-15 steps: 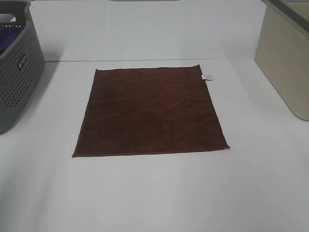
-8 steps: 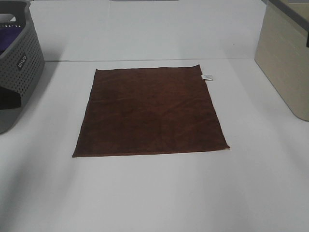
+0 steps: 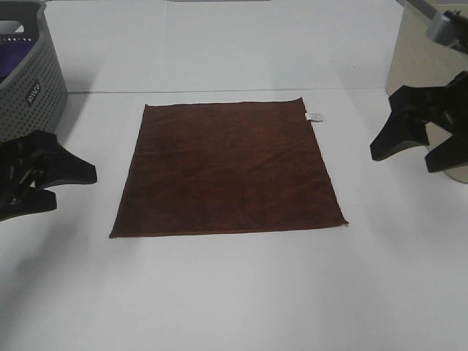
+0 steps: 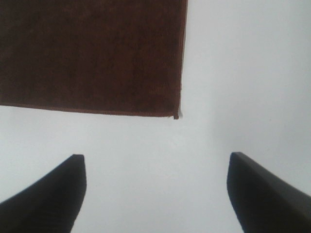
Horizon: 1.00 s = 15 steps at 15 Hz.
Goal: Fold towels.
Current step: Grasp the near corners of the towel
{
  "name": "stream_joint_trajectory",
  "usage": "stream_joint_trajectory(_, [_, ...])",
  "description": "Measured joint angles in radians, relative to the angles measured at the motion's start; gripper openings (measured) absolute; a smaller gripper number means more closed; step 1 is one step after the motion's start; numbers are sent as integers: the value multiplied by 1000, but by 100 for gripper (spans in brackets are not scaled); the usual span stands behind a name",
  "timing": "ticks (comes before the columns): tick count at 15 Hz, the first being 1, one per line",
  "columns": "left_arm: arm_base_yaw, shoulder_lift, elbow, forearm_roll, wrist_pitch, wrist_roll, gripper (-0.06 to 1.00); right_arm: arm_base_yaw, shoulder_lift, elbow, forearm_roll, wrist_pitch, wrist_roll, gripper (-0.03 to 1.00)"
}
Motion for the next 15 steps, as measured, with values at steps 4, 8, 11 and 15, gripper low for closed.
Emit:
stream_joint_trajectory(4, [0,197,-118,-17,53,4,78,-5,227,-91,44,59,-45,76])
stream_joint_trajectory(8, [0,327,-201,17,53,4,78,-112,394,-116,209,88,-190,76])
stream_joint_trajectory(11, [0,382,-230,35,54,4,78,-130,468,-127,320,91,-314,76])
stream_joint_trajectory(15, [0,424,-262,36,58,4,78,-130,537,-143,353,51,-348,76])
